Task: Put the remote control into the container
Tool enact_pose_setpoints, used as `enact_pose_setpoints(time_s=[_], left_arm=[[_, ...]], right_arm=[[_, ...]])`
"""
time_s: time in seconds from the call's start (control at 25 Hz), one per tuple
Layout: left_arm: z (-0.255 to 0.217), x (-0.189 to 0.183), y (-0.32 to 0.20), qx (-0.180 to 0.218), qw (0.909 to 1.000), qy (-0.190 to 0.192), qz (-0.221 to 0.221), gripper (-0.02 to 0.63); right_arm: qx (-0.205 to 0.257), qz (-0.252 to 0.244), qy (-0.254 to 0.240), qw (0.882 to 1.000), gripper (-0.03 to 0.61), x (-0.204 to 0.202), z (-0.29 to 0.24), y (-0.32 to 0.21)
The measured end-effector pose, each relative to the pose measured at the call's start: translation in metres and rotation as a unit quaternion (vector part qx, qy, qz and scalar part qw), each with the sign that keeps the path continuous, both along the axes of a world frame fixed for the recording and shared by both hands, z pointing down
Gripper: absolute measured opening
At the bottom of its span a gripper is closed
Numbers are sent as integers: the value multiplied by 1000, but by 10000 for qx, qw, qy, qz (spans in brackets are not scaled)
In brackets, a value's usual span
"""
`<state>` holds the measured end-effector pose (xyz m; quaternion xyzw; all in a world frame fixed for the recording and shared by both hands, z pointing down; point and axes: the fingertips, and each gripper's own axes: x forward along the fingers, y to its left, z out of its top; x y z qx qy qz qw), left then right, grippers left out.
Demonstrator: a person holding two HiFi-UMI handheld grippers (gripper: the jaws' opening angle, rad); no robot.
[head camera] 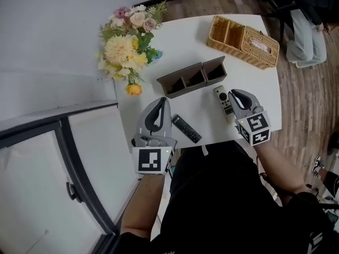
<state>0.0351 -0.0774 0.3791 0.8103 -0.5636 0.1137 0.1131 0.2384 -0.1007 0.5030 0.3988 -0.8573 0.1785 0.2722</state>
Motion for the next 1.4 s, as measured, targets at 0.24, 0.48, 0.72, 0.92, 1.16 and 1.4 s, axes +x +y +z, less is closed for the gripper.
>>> enact_pose_setpoints(time_s=[0.24, 0.48, 0.72, 0.92, 1.16, 1.4], left_arm=[[27, -8, -17, -80, 9997, 175, 139, 0], [49, -13, -31, -260, 9990, 280, 211, 1], [68, -15, -39, -398, 9983, 253, 332, 1], [75, -26, -42, -527, 9979, 308, 216, 0], [78, -44, -43, -556, 9980, 293, 52, 2], [76, -51, -41, -564, 9977, 374, -63, 1]], right_arm=[[-380, 53, -54, 9992, 96, -18, 36, 5], [-696, 198, 217, 9971, 203, -18, 74, 1], [-994, 248, 651, 9926, 287, -17, 106, -10], [-1311, 176, 1022, 9859, 285, -20, 126, -7], [-1404, 384, 1073, 9835, 270, -21, 128, -7], [-1361, 343, 1013, 9849, 220, -21, 129, -8]])
